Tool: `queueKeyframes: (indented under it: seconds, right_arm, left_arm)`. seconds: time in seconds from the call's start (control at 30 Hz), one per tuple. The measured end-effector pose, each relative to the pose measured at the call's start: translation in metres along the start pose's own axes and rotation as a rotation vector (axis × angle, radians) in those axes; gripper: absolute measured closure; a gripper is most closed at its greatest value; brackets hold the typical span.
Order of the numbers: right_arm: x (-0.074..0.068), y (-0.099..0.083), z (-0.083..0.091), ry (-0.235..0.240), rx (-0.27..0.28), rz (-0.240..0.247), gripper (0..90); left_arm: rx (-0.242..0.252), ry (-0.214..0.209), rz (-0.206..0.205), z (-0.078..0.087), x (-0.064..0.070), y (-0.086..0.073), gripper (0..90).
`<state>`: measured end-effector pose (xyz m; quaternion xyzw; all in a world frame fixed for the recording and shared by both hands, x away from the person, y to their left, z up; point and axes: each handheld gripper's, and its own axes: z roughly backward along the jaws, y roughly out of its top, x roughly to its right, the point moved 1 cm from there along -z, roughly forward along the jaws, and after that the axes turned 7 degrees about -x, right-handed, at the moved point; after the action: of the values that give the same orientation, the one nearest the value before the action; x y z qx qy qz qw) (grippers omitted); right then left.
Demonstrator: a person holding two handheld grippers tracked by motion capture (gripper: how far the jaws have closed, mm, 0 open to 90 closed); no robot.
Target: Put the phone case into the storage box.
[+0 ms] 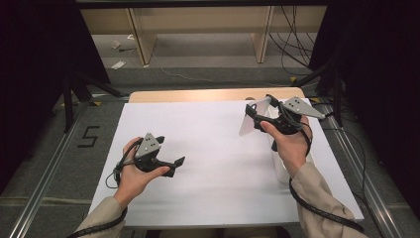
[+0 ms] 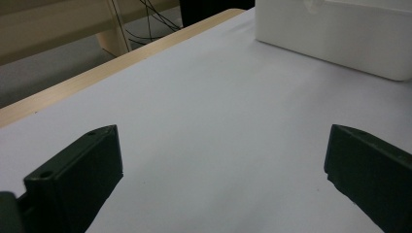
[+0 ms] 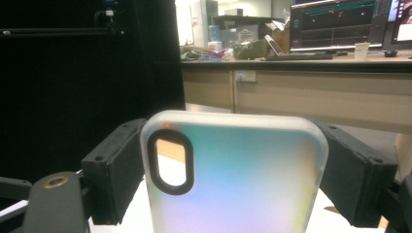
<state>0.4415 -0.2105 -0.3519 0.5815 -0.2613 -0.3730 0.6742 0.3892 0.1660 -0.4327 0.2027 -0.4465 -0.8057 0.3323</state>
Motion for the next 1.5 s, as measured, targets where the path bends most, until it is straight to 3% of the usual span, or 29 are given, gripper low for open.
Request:
queueKeyframes:
  seconds: [1.5]
  right_arm:
    - [0.029, 0.002, 0.012, -0.111, 0.011, -0.01, 18.5]
  left_arm:
    - [0.005, -0.002, 0.0, 0.001, 0.0, 0.001, 0.1]
